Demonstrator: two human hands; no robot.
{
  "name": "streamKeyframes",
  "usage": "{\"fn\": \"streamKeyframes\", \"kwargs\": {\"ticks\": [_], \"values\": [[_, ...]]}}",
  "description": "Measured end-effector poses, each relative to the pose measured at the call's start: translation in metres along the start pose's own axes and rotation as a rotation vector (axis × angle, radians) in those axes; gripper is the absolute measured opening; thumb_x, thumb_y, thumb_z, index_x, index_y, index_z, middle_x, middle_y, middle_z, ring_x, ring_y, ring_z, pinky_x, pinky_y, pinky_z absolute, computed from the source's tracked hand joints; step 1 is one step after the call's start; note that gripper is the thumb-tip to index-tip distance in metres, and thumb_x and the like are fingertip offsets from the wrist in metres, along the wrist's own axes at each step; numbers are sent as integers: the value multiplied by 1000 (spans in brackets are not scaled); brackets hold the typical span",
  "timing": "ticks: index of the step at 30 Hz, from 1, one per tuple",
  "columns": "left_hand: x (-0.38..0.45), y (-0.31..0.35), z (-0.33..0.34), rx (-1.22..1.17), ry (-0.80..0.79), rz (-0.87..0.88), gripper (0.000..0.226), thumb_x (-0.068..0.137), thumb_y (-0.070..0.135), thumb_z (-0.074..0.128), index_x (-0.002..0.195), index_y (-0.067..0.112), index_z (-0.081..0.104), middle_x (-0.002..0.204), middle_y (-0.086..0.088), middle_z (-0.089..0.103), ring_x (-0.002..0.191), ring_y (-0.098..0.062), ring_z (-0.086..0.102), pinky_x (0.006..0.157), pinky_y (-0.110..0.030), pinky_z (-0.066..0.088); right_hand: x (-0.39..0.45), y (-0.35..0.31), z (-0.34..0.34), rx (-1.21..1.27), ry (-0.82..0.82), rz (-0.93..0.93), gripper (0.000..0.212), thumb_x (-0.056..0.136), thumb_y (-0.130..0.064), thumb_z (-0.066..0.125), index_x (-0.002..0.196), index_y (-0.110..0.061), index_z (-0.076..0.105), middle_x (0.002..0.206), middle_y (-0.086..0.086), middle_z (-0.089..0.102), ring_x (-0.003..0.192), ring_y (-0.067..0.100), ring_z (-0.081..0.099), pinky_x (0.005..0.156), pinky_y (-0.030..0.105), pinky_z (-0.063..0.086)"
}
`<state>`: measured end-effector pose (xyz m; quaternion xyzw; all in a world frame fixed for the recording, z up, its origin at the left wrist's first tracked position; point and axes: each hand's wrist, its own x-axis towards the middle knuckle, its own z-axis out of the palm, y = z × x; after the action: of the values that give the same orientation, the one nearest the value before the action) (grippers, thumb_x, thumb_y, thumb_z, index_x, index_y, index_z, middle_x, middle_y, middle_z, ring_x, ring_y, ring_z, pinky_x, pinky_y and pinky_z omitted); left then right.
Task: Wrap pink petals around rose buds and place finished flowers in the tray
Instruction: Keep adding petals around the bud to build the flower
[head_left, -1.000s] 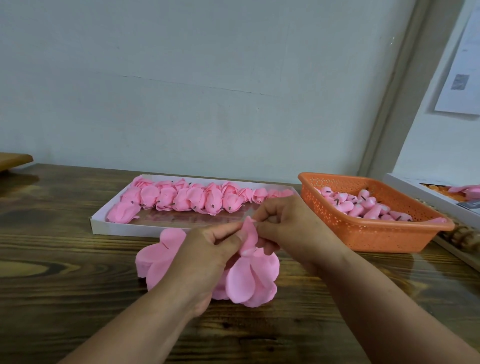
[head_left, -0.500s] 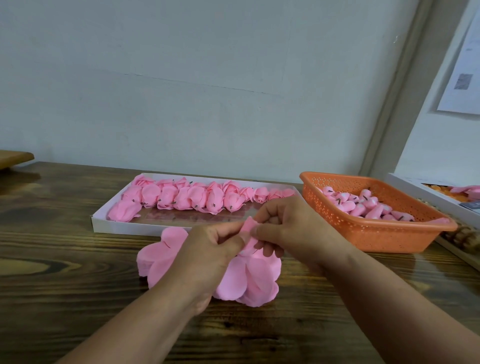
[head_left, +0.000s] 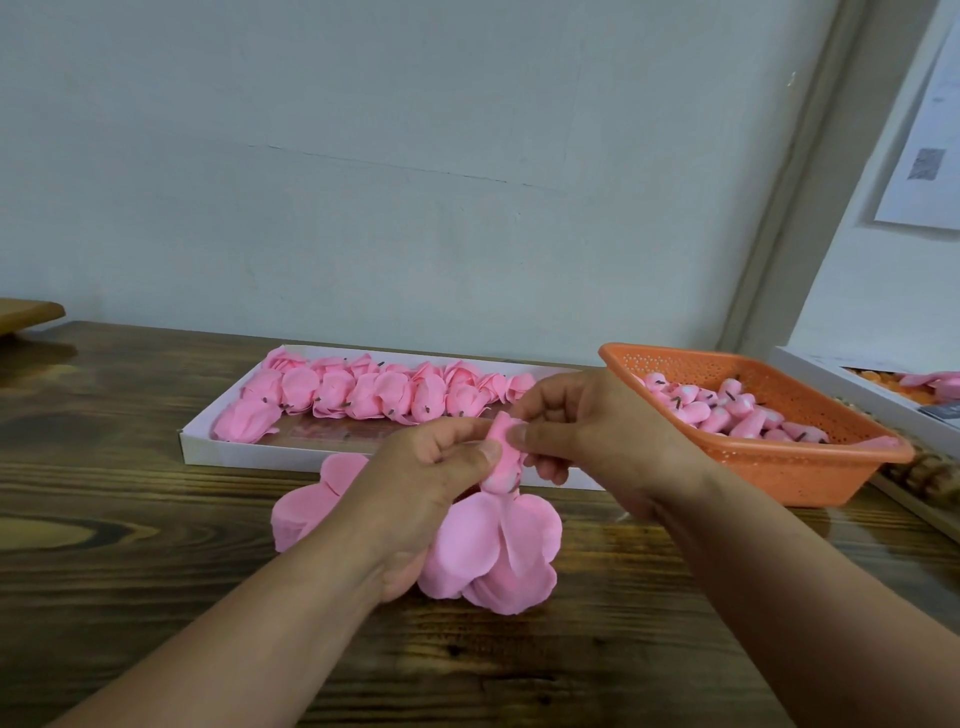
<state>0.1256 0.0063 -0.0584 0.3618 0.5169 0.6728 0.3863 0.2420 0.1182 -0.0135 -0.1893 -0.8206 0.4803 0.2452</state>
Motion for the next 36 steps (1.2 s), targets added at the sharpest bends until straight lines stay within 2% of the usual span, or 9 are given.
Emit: {"fn": "streamKeyframes", "kwargs": {"ticks": [2,4,6,7,10,15,20,26,36], "values": [[1,0,-4,-20,-33,-43,24,95,13,52,89,13,75,95,-14,74,83,-24,68,83,-38,55,1,0,0,-14,46,-5,16,81,4,66,70,-8,65,49,2,60,41,10,51,43,20,42],[-2,3,-10,-2,-63,-82,25,98,11,47,106,8,71,102,-19,72,67,-17,69,60,-26,58,1,1,-2,12,99,3,19,81,6,64,68,-8,63,46,1,58,38,10,49,41,20,41],[-2,-1,-20,178,-46,-46,29,96,2,51,121,8,63,103,-10,74,75,-12,71,65,-25,58,1,1,-3,49,138,10,22,80,8,64,66,-8,62,44,1,57,36,10,48,38,20,40],[-4,-2,-24,274,-57,-7,34,93,-3,53,123,10,62,99,-4,75,78,-8,71,69,-23,57,1,1,-3,57,147,9,22,79,8,64,65,-9,62,44,1,57,36,10,48,38,20,39],[-10,-5,-22,354,-170,54,45,84,-13,57,118,17,63,70,7,73,44,6,58,43,-6,41,2,-1,0,23,135,1,22,79,7,64,64,-9,63,44,1,57,37,10,48,39,19,40],[-8,-13,-20,227,-73,124,52,65,26,73,116,25,63,92,-3,76,89,-15,71,84,-36,56,1,-1,7,-37,129,-3,20,81,7,60,67,-7,64,43,0,55,38,11,47,41,23,39],[-9,-17,-14,175,-5,175,47,62,29,72,108,28,62,96,4,75,89,-11,71,72,-26,56,0,-3,9,-48,135,7,16,80,8,60,69,-2,65,46,3,56,38,11,48,41,23,40],[-6,-13,-11,158,93,248,14,83,5,67,92,13,60,76,-4,74,70,-10,69,64,-23,55,-2,-4,15,-73,118,15,16,77,9,61,68,-4,66,43,1,56,38,10,49,42,23,40],[-7,-18,-2,310,282,409,17,85,5,67,75,19,68,70,2,70,62,-7,64,59,-20,53,-2,-3,25,-66,169,60,21,76,8,59,61,-6,63,40,-2,55,36,8,49,39,20,39]]}}
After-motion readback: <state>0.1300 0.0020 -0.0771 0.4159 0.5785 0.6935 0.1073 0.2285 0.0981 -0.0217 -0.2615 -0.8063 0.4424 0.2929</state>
